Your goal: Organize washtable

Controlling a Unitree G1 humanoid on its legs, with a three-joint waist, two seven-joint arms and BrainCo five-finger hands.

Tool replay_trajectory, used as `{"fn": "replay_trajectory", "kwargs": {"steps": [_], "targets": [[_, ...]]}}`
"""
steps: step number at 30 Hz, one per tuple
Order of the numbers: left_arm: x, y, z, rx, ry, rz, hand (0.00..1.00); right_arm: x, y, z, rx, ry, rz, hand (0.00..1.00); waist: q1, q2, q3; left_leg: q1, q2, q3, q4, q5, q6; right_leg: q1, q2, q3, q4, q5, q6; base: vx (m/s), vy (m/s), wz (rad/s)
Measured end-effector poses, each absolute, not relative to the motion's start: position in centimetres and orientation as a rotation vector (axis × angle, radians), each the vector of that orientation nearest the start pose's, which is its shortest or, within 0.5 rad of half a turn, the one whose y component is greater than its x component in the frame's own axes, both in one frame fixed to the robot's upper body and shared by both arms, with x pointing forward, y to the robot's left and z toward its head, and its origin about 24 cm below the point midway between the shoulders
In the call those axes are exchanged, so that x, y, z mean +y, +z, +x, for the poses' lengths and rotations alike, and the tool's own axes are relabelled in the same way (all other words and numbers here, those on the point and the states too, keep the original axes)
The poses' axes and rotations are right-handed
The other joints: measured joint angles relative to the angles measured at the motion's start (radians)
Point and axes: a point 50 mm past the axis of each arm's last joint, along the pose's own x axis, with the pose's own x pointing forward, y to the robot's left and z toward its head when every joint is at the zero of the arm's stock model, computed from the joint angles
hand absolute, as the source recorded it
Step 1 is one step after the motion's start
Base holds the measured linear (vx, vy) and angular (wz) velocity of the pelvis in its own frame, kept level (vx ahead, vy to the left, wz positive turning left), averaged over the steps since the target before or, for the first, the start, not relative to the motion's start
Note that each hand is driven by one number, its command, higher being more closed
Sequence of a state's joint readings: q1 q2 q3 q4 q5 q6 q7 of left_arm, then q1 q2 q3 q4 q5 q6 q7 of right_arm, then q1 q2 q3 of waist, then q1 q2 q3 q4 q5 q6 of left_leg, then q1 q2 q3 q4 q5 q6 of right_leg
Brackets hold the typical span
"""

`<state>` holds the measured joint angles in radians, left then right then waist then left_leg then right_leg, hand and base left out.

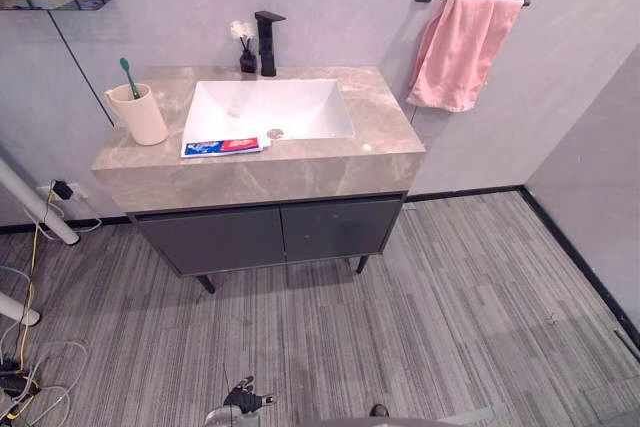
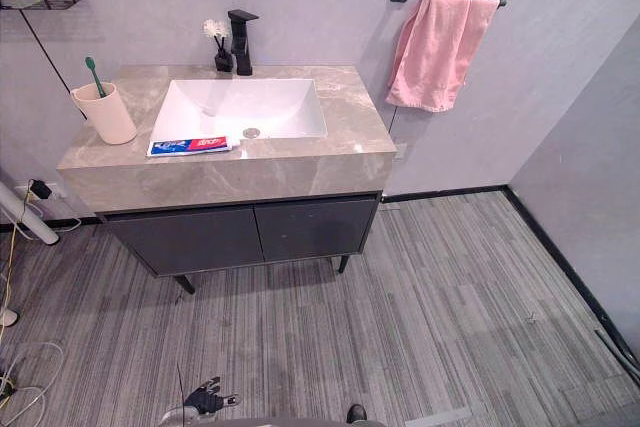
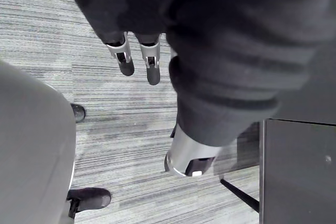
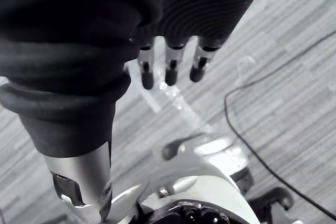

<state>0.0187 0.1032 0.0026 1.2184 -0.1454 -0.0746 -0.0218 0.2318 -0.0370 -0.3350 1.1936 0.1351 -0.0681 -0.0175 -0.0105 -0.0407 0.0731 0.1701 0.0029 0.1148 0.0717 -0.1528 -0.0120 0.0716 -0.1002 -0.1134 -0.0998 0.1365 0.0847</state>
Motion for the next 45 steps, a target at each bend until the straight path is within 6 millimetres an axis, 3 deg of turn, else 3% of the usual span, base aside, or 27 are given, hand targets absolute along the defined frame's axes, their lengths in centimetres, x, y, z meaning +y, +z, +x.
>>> {"fn": "replay_trajectory", "kwargs": {"steps": [8, 13, 15, 18, 19, 20, 23, 26, 27, 28, 29, 30, 32, 33, 34, 36, 37, 38, 39, 41, 42, 43, 44, 45], "targets": [[19.5, -16.5, 9.4, 1.120, 0.178, -0.070, 0.00, -20.5, -17.5, 0.4, 1.269, -0.571, 0.298, 0.00, 0.025, 0.004, -0.002, -0.089, 0.007, -0.047, -0.010, 0.011, -0.004, -0.062, -0.005, -0.080, -0.003, -0.013, 0.001, 0.02, -0.030, 0.22], [19.6, -16.4, 9.5, 1.092, 0.233, -0.124, 0.00, -21.1, -17.2, 3.2, 1.158, -0.651, 0.367, 0.00, 0.026, 0.016, 0.006, -0.084, 0.028, -0.068, -0.034, 0.020, -0.023, -0.069, 0.013, -0.174, 0.000, -0.015, -0.002, 0.09, -0.053, 0.14], [19.4, -16.4, 9.7, 1.079, 0.261, -0.154, 0.00, -21.3, -17.1, 3.9, 1.128, -0.673, 0.385, 0.00, 0.027, 0.024, 0.026, -0.098, 0.024, -0.069, 0.017, 0.009, -0.041, -0.049, 0.007, -0.188, 0.001, -0.022, -0.008, 0.10, -0.018, 0.23], [20.1, -16.1, 10.1, 1.050, 0.306, -0.165, 0.00, -20.9, -17.1, 4.8, 1.108, -0.670, 0.406, 0.00, 0.036, 0.002, 0.054, -0.183, 0.007, -0.017, 0.254, -0.006, -0.064, -0.009, -0.036, -0.184, 0.002, -0.063, -0.018, 0.04, -0.041, 0.11], [20.6, -16.0, 10.2, 1.035, 0.333, -0.180, 0.00, -21.0, -17.0, 4.9, 1.103, -0.672, 0.407, 0.00, 0.035, -0.014, 0.074, -0.243, 0.017, 0.001, 0.376, -0.034, -0.092, 0.002, -0.050, -0.185, 0.015, -0.084, -0.023, -0.01, 0.048, 0.12], [20.6, -16.0, 10.3, 1.027, 0.348, -0.197, 0.00, -20.9, -17.1, 4.8, 1.106, -0.684, 0.413, 0.00, 0.043, -0.002, 0.078, -0.276, 0.051, 0.013, 0.422, -0.093, -0.062, 0.014, -0.053, -0.183, 0.037, -0.109, -0.024, -0.01, 0.084, 0.11], [21.0, -15.9, 10.3, 1.004, 0.399, -0.240, 0.00, -21.8, -16.9, 4.5, 1.095, -0.727, 0.415, 0.00, 0.045, 0.004, 0.079, -0.378, 0.130, -0.007, 0.364, -0.102, -0.067, 0.030, -0.086, -0.186, 0.077, -0.163, 0.019, 0.07, 0.115, 0.07], [21.9, -15.9, 9.5, 1.007, 0.466, -0.268, 0.00, -22.3, -16.8, 4.5, 1.093, -0.732, 0.399, 0.00, 0.052, 0.017, 0.084, -0.464, 0.180, -0.071, 0.178, -0.026, -0.156, 0.054, -0.134, -0.184, 0.115, -0.210, 0.083, 0.20, 0.307, 0.01], [22.2, -16.0, 9.0, 1.018, 0.475, -0.261, 0.00, -22.2, -16.9, 4.5, 1.097, -0.731, 0.398, 0.00, 0.052, 0.017, 0.084, -0.473, 0.186, -0.065, 0.193, 0.018, -0.164, 0.067, -0.146, -0.181, 0.117, -0.223, 0.101, 0.31, 0.418, -0.11], [22.8, -16.1, 7.7, 1.052, 0.507, -0.250, 0.00, -22.0, -16.9, 4.5, 1.101, -0.728, 0.402, 0.00, 0.054, 0.003, 0.082, -0.477, 0.165, -0.033, 0.250, 0.084, -0.135, 0.082, -0.183, -0.159, 0.117, -0.247, 0.131, 0.45, 0.460, -0.29], [23.0, -16.4, 6.4, 1.082, 0.548, -0.265, 0.00, -21.4, -17.1, 4.9, 1.106, -0.718, 0.423, 0.00, 0.054, -0.010, 0.076, -0.509, 0.154, -0.014, 0.367, 0.013, -0.096, 0.079, -0.204, -0.151, 0.154, -0.283, 0.119, 0.48, 0.437, -0.33], [23.2, -16.4, 5.9, 1.093, 0.570, -0.268, 0.00, -21.0, -17.1, 5.2, 1.107, -0.707, 0.433, 0.00, 0.054, -0.015, 0.075, -0.526, 0.153, -0.010, 0.421, -0.029, -0.090, 0.068, -0.209, -0.134, 0.195, -0.278, 0.093, 0.49, 0.390, -0.39], [24.3, -16.4, 4.0, 1.135, 0.607, -0.249, 0.00, -20.1, -17.2, 5.6, 1.103, -0.702, 0.461, 0.00, 0.064, -0.047, 0.049, -0.520, 0.131, 0.047, 0.539, -0.136, -0.057, 0.035, -0.259, -0.065, 0.271, -0.247, 0.089, 0.37, 0.305, -0.51], [24.2, -16.5, 3.7, 1.150, 0.604, -0.249, 0.00, -20.2, -17.2, 5.5, 1.097, -0.720, 0.472, 0.00, 0.069, -0.038, 0.044, -0.512, 0.133, 0.064, 0.557, -0.163, -0.047, 0.025, -0.265, -0.045, 0.287, -0.236, 0.073, 0.40, 0.339, -0.77], [23.9, -16.6, 3.7, 1.165, 0.579, -0.236, 0.00, -20.5, -17.1, 5.6, 1.084, -0.742, 0.483, 0.00, 0.081, -0.037, 0.031, -0.478, 0.136, 0.105, 0.557, -0.190, -0.024, -0.002, -0.284, -0.014, 0.333, -0.201, 0.030, 0.39, 0.337, -0.64], [23.6, -16.6, 4.4, 1.162, 0.532, -0.209, 0.00, -20.6, -17.1, 5.6, 1.075, -0.762, 0.499, 0.00, 0.079, -0.018, 0.012, -0.418, 0.135, 0.145, 0.505, -0.194, -0.009, -0.069, -0.290, -0.011, 0.451, -0.139, -0.018, 0.33, 0.266, -0.55], [23.5, -16.5, 5.1, 1.143, 0.508, -0.195, 0.00, -20.4, -17.1, 5.5, 1.076, -0.767, 0.513, 0.00, 0.072, -0.010, 0.014, -0.370, 0.132, 0.151, 0.456, -0.190, 0.002, -0.096, -0.267, -0.011, 0.531, -0.158, -0.001, 0.41, 0.226, -0.38], [24.0, -16.2, 5.9, 1.111, 0.493, -0.170, 0.00, -20.0, -17.2, 5.3, 1.086, -0.766, 0.522, 0.00, 0.063, -0.007, 0.015, -0.296, 0.123, 0.153, 0.375, -0.180, 0.018, -0.119, -0.225, -0.028, 0.609, -0.225, 0.027, 0.33, 0.126, -0.16], [24.3, -15.9, 6.4, 1.085, 0.484, -0.154, 0.00, -19.9, -17.2, 5.4, 1.077, -0.766, 0.530, 0.00, 0.045, 0.001, 0.013, -0.236, 0.119, 0.153, 0.305, -0.166, 0.024, -0.138, -0.174, -0.070, 0.647, -0.302, 0.019, 0.33, 0.087, -0.07], [24.2, -15.9, 6.9, 1.072, 0.476, -0.155, 0.00, -20.3, -17.1, 5.7, 1.061, -0.762, 0.516, 0.00, 0.034, 0.023, 0.010, -0.180, 0.121, 0.152, 0.238, -0.152, 0.024, -0.172, -0.102, -0.134, 0.642, -0.363, 0.003, 0.30, 0.030, 0.08], [23.6, -16.0, 7.3, 1.070, 0.467, -0.171, 0.00, -20.9, -16.8, 6.1, 1.037, -0.763, 0.501, 0.00, 0.022, 0.053, 0.014, -0.134, 0.129, 0.146, 0.189, -0.143, 0.017, -0.212, -0.023, -0.165, 0.585, -0.389, -0.032, 0.37, 0.009, 0.16], [23.1, -16.1, 7.4, 1.072, 0.462, -0.181, 0.00, -21.3, -16.8, 6.1, 1.031, -0.764, 0.493, 0.00, 0.022, 0.067, 0.014, -0.120, 0.135, 0.143, 0.178, -0.143, 0.016, -0.230, 0.008, -0.167, 0.547, -0.388, -0.038, 0.39, -0.036, 0.31], [22.4, -16.3, 7.5, 1.077, 0.451, -0.197, 0.00, -21.7, -16.7, 6.0, 1.038, -0.755, 0.468, 0.00, 0.021, 0.077, 0.013, -0.100, 0.137, 0.125, 0.172, -0.142, 0.013, -0.242, 0.059, -0.159, 0.398, -0.342, -0.060, 0.26, -0.049, 0.34], [22.3, -16.3, 7.4, 1.078, 0.450, -0.199, 0.00, -21.7, -16.8, 5.6, 1.049, -0.750, 0.455, 0.00, 0.022, 0.064, 0.011, -0.087, 0.124, 0.109, 0.174, -0.138, 0.006, -0.228, 0.074, -0.147, 0.300, -0.234, -0.075, 0.35, -0.066, 0.80]]}}
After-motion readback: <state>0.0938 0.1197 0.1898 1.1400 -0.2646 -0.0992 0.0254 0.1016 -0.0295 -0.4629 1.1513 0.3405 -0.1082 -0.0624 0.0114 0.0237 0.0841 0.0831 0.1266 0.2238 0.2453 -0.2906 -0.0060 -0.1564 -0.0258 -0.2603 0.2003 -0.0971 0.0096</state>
